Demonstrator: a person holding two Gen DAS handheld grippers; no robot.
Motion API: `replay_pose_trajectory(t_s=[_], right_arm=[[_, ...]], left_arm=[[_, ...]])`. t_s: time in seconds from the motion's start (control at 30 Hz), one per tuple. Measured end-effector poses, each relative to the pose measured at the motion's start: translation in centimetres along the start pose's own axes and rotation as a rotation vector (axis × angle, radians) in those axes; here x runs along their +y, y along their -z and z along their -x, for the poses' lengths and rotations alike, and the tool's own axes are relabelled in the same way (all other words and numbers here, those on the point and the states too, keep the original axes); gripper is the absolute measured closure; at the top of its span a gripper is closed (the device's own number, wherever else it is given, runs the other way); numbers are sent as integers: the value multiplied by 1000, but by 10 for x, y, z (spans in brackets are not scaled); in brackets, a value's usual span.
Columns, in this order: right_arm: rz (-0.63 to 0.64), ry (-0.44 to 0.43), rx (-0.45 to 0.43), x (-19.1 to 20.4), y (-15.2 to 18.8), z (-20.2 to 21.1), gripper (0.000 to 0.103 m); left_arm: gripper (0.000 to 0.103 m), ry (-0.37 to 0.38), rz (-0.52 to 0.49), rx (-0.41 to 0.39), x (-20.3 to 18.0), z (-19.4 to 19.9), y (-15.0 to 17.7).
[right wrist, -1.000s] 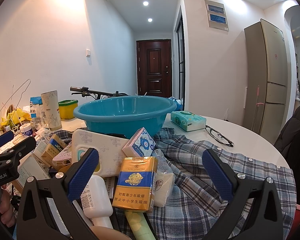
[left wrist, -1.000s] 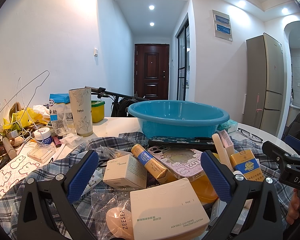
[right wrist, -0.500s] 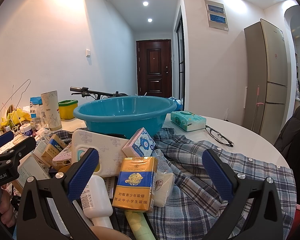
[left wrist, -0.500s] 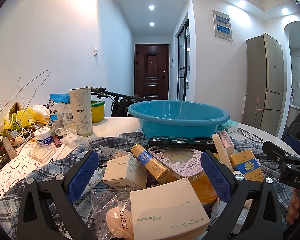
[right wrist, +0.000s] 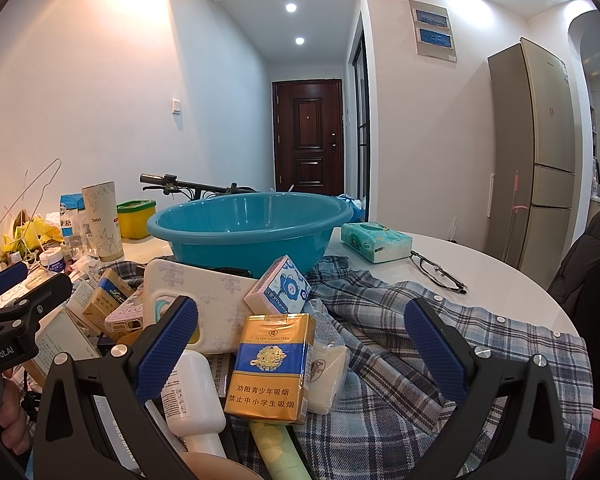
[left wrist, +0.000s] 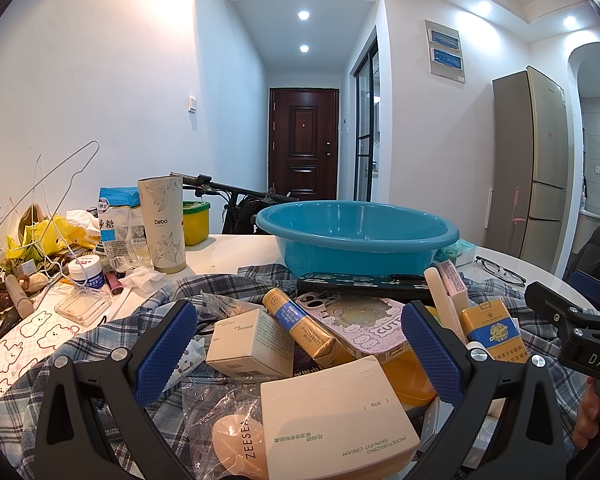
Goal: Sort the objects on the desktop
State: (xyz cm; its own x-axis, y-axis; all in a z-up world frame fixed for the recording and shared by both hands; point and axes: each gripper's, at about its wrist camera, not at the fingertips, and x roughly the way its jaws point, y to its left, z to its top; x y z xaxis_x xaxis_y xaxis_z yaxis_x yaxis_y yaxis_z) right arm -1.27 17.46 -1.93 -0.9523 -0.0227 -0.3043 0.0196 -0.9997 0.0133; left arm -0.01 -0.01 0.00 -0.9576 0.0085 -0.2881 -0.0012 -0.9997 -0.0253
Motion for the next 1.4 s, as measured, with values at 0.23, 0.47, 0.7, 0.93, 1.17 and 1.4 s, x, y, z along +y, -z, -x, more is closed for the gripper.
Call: replay_pose_trajectory(t_s=[0.23,0.47,0.7,0.93,1.17,1.4], right_arm=[[0,0,0,0,0,0,0],[0,0,0,-1,0,0,0],[0,0,0,-1,0,0,0],[0,0,0,-1,-1,0,0],[0,0,1,-1,-1,0,0],[0,-1,6,1,-1,0,0]], left_arm=[[0,0,0,0,0,0,0],[0,0,0,0,0,0,0],[0,0,0,0,0,0,0],[0,0,0,1,0,0,0],[0,1,3,8,1,0,0],[0,-16,14,-1,3,1,0]])
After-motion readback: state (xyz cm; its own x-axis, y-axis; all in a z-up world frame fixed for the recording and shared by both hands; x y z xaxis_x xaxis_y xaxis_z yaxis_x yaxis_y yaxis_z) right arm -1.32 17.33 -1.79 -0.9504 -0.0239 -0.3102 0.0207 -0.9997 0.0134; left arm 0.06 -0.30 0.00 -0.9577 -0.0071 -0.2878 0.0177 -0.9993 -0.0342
